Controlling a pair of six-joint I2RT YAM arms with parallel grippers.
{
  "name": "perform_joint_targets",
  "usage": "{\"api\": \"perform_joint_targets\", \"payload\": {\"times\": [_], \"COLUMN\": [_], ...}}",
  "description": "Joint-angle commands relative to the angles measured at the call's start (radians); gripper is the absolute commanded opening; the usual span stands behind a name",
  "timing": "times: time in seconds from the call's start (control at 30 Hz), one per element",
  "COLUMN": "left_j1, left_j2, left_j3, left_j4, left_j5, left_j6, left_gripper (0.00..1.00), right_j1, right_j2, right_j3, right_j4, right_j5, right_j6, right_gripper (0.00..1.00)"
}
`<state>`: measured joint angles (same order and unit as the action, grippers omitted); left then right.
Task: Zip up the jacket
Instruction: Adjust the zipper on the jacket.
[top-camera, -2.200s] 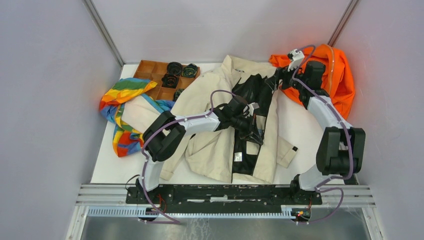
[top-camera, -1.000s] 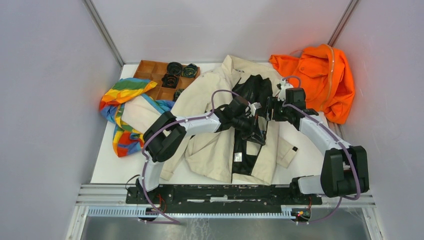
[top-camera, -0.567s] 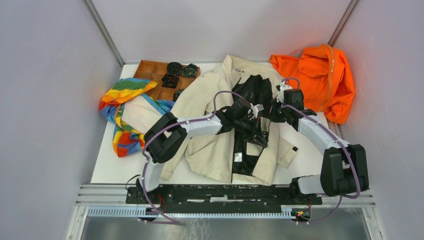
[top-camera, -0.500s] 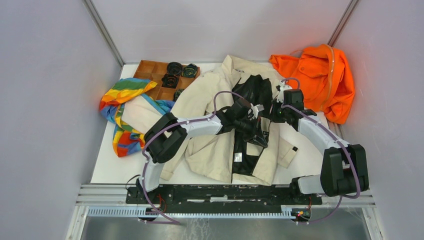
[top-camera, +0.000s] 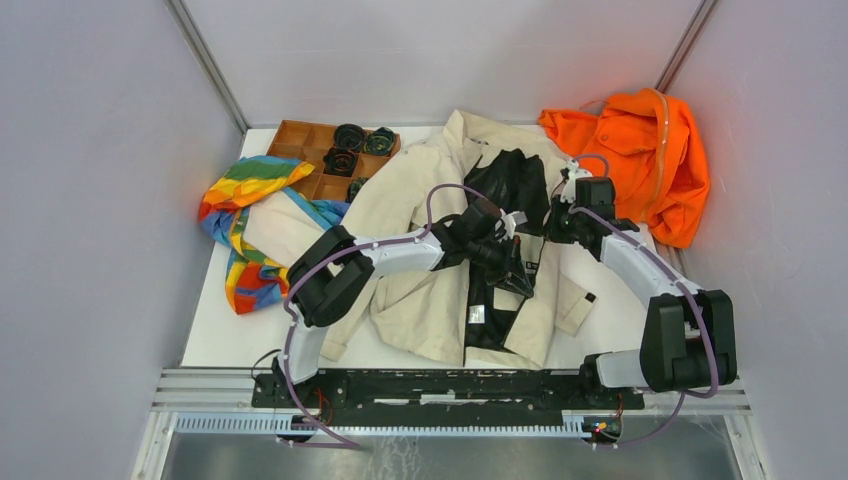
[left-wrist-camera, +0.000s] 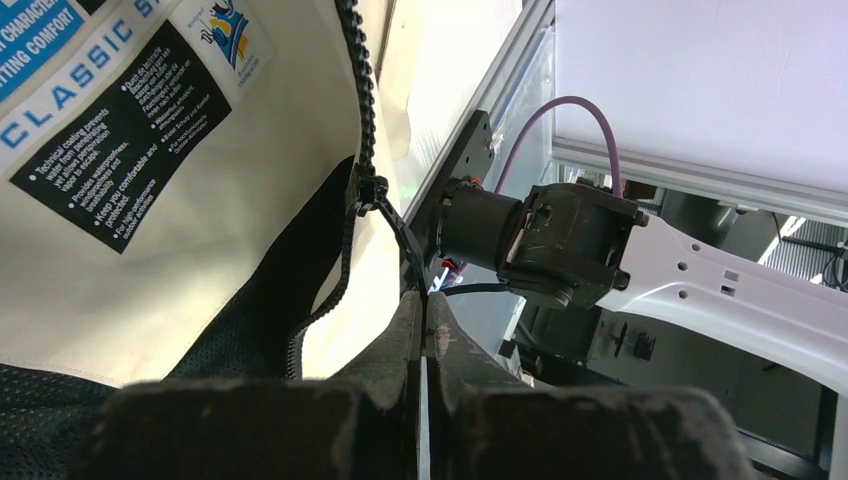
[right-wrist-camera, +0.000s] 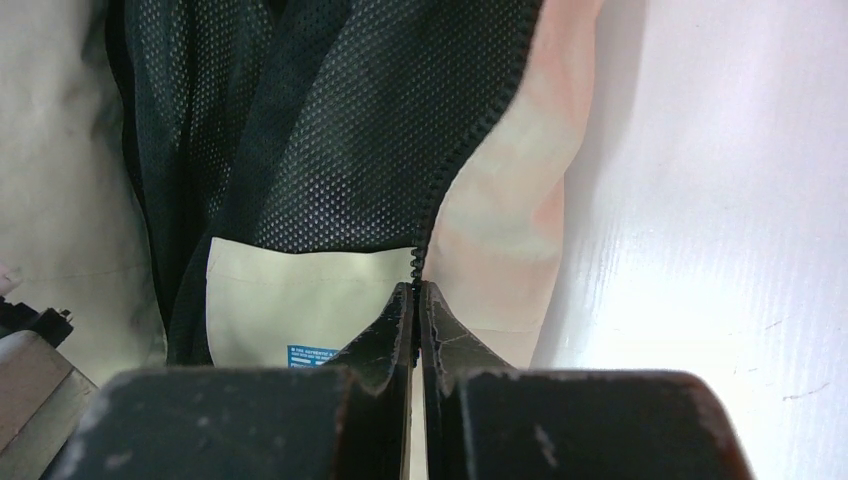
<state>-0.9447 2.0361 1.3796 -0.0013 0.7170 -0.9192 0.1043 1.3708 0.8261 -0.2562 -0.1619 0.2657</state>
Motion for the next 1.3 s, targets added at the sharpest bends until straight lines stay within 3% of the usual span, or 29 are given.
{"api": "perform_joint_targets", "payload": {"times": [0.0, 0.73, 1.27], "left_j1": [-0.011, -0.014, -0.017], "left_j2": [-0.056, -0.078, -0.17], "left_j3": [-0.008, -0.031, -0.128], "left_j4": [0.029, 0.011, -0.039], "left_j5": [0.022, 0.046, 0.067], "left_j6": [0.008, 0.02, 0.017], "left_gripper": [0.02, 0.02, 0.02], "right_j1": [-0.03, -0.054, -0.055], "right_j2": [-0.013, 0.047, 0.112], "right_j3": [0.04, 0.131, 0.198], "right_j4": [0.062, 0.109, 0.152], "right_j5": [-0.036, -0.044, -0.034], "right_j6": [0.022, 0.04, 0.056], "right_gripper": [0.04, 0.02, 0.02]}}
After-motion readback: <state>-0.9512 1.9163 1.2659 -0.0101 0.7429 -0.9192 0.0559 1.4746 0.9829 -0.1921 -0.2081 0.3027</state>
